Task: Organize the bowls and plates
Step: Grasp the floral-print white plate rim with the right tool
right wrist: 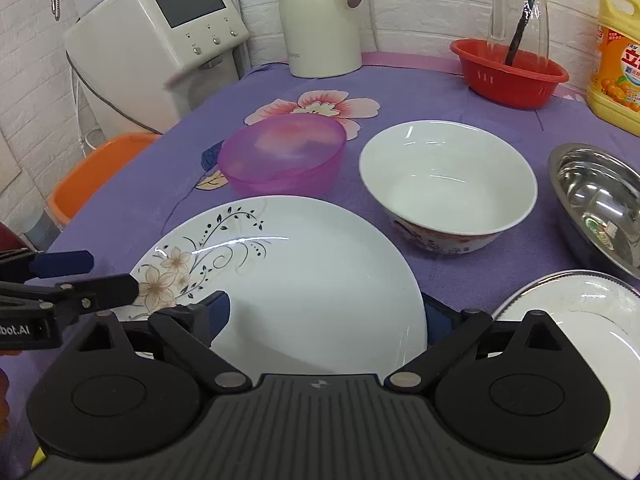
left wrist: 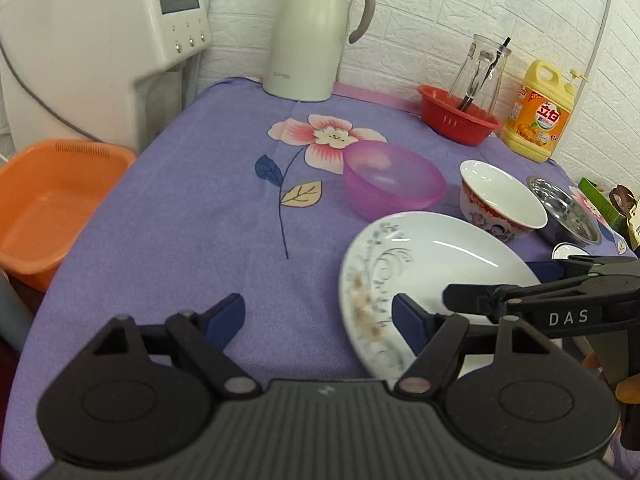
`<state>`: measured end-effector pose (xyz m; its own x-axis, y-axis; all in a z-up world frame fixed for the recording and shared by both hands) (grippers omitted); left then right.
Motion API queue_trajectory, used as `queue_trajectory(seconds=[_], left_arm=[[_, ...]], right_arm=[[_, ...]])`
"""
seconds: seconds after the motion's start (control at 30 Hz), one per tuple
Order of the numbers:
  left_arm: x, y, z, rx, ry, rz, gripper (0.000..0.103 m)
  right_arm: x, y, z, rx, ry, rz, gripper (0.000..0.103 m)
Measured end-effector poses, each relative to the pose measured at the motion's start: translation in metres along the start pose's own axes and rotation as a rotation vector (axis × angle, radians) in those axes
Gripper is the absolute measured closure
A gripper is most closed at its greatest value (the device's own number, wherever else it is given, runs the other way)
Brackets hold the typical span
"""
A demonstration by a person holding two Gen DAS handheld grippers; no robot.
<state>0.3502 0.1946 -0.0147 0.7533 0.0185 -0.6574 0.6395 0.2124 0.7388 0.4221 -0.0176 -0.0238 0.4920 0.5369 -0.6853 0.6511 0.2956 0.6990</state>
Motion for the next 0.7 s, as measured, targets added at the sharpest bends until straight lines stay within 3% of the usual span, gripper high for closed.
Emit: queue_trajectory(seconds=[0.27, 0.37, 0.7], left_arm=[[0.017, -0.005, 0.007, -0.008, 0.0, -0.04, 0.03], [0.02, -0.007, 0.013, 0.027, 0.033, -0.027, 0.029], [0.021, -0.01, 0.022, 0.071, 0.036, -0.009, 0.031]], right_arm=[[-0.006, -0.01, -0.009, -0.059, -0.001, -0.008, 0.0], [-0.003, -0.015, -0.009, -0.072, -0.002, -0.013, 0.0], [-0.011, -0.027, -0.015, -0.122, 0.003, 0.008, 0.0]])
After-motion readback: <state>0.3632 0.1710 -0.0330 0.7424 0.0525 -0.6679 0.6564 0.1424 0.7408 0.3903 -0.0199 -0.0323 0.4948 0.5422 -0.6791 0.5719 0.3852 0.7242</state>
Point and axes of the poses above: each gripper's, at about its wrist camera, not at the fingertips, and x roughly the way its jaws point, z to its right, y to its top, the point moved 2 cm from there along x, roughly the way its jaws point, and after that the axes turned 4 degrees about y, right-handed, at the moved point
